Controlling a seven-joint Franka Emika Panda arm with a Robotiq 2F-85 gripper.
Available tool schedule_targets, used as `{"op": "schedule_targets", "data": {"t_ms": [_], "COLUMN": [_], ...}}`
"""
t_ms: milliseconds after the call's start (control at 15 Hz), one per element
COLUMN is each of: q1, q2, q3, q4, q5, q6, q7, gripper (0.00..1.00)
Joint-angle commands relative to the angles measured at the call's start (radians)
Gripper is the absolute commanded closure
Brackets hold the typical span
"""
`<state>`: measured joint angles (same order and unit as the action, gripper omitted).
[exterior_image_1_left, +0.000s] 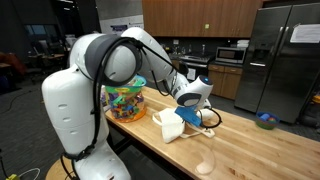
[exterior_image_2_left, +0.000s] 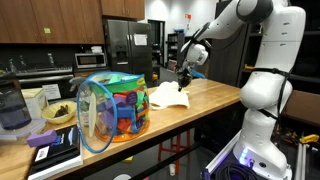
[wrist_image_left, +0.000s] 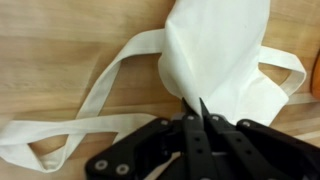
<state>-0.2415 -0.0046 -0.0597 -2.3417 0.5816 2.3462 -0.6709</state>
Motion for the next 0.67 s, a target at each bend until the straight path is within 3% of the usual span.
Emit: {"op": "schedule_targets", "data": {"t_ms": [0, 400, 600], "q1": [0.0, -0.061, -0.111], "q2": [-0.092, -0.138, -0.114], "q3": [-0.085, -0.19, -0.216], "q4": [-0.12, -0.225, -0.207], "q5": [-0.139, -0.503, -0.702], "q6": [0.096, 0.219, 0.271], "q7": [0.137, 0.47, 0.641], "gripper": [0.99, 0.99, 0.99]}}
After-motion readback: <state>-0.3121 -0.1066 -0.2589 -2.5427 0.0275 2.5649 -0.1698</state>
